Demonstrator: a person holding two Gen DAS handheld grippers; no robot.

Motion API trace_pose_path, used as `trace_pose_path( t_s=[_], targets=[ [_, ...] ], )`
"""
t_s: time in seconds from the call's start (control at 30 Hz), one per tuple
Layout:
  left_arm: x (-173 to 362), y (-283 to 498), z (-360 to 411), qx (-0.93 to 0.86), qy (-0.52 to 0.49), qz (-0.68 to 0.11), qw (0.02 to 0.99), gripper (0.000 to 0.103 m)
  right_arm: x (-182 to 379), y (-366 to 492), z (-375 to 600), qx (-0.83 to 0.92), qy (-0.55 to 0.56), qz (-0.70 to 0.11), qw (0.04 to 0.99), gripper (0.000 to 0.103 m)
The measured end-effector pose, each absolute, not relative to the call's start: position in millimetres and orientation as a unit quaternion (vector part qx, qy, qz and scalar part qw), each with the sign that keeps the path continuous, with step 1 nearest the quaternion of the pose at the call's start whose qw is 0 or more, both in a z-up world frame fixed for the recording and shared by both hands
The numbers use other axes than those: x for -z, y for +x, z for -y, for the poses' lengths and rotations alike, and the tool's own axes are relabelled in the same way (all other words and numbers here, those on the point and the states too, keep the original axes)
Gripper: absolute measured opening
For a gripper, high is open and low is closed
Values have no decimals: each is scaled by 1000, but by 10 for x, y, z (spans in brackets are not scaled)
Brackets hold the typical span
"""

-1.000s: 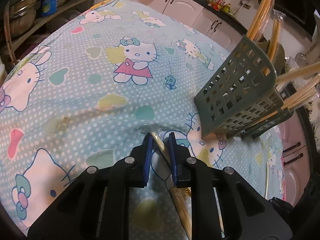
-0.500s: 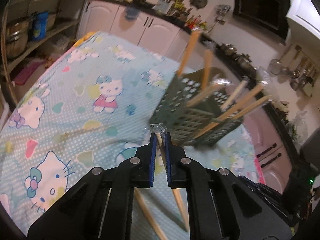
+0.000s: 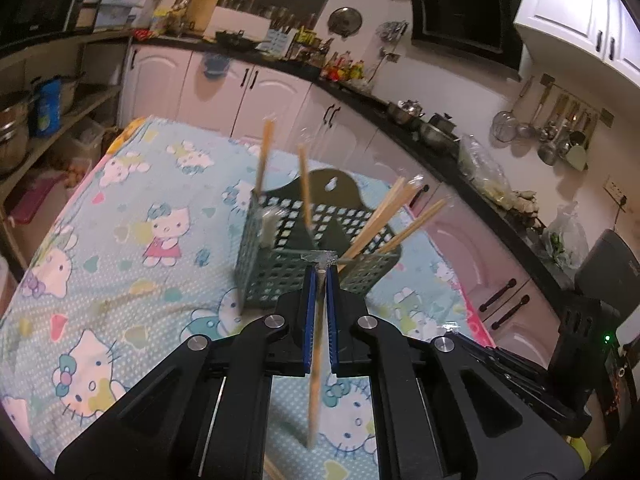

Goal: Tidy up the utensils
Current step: 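Lift both held chopsticks upright and carry them above the grey caddy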

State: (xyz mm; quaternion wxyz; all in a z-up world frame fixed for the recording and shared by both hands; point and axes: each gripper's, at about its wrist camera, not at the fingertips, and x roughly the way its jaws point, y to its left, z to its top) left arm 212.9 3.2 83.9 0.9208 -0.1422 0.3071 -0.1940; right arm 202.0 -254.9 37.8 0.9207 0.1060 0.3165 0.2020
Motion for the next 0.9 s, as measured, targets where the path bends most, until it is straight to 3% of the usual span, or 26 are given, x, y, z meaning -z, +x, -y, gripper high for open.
trace_pose_path(
  t_s=[0.9],
  targets=[
    [-1419,2203,334,221,-99,-247,938,1,-1005,2086,2715,-192,85,-221,952,6]
  ],
)
